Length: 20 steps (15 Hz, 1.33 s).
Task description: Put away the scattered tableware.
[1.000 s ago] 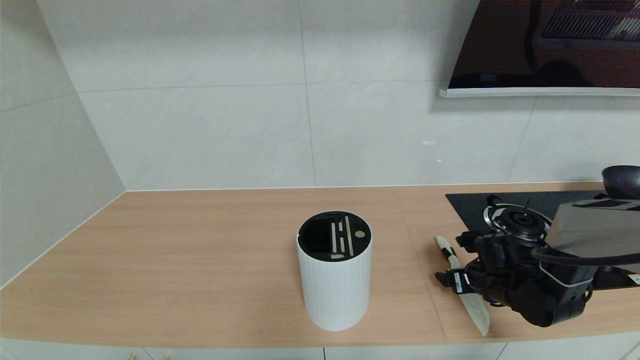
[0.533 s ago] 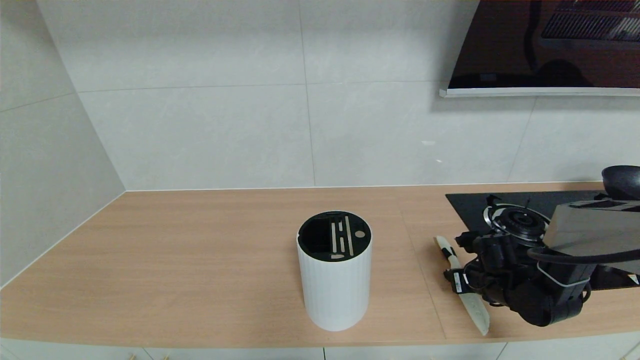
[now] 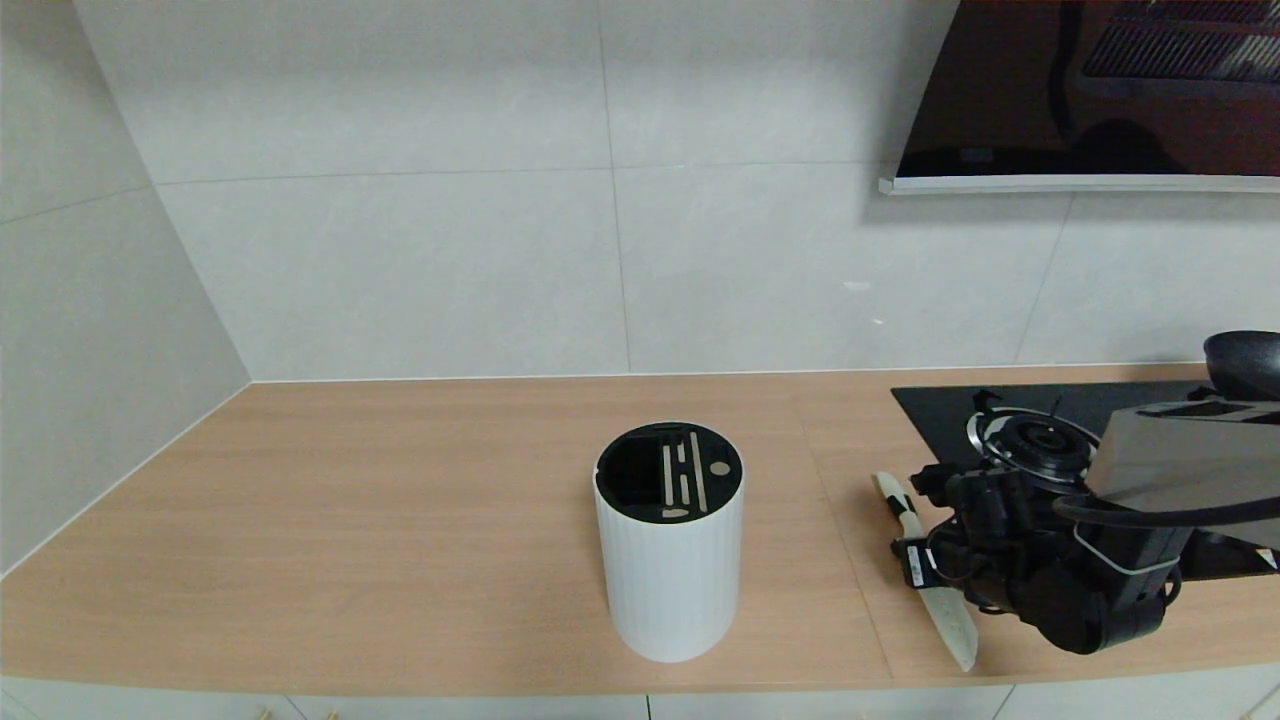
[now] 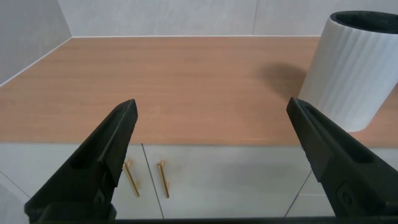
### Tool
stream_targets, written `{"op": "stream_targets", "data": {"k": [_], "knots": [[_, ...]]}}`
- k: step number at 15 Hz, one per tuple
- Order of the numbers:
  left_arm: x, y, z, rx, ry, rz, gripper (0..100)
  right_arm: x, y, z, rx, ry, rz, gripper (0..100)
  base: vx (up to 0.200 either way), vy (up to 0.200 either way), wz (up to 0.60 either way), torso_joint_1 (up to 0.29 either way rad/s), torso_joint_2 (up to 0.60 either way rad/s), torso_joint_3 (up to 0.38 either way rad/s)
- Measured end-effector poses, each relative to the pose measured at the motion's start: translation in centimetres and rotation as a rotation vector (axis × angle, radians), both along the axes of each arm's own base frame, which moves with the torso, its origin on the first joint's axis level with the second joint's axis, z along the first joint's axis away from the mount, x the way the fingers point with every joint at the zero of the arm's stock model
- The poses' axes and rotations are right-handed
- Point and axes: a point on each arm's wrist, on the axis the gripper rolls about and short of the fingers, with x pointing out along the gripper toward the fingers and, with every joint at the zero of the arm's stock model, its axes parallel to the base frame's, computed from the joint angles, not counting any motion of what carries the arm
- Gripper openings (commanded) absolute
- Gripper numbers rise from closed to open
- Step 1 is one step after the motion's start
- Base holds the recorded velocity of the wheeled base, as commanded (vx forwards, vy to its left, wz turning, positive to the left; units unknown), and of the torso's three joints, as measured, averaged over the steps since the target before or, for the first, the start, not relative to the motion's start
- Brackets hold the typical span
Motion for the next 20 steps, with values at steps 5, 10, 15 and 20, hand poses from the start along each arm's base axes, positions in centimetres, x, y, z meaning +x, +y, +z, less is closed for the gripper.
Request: {"op": "stream_targets", "data": {"k": [5,10,15,20], "knots": [[0.0,0.0,0.0,0.003,0.001,0.000,100,-1.1,-0.4,3.6,0.008,-0.067,-0.019,0,0.000,0.000,0.00,0.000,0.00,0.000],[0.0,0.0,0.0,0.009,0.001,0.000,100,-3.7,0.4,9.6,0.031,-0.152,0.024,0,0.000,0.000,0.00,0.000,0.00,0.000],[-0.8,-0.2,2.3,0.009,-0.066,-0.090,100,-7.3,1.7,17.0,0.058,-0.239,0.096,0,0.000,0.000,0.00,0.000,0.00,0.000],[-0.8,-0.6,8.3,0.002,0.001,-0.353,100,-8.8,4.5,23.7,0.119,-0.384,0.215,0,0.000,0.000,0.00,0.000,0.00,0.000]]}}
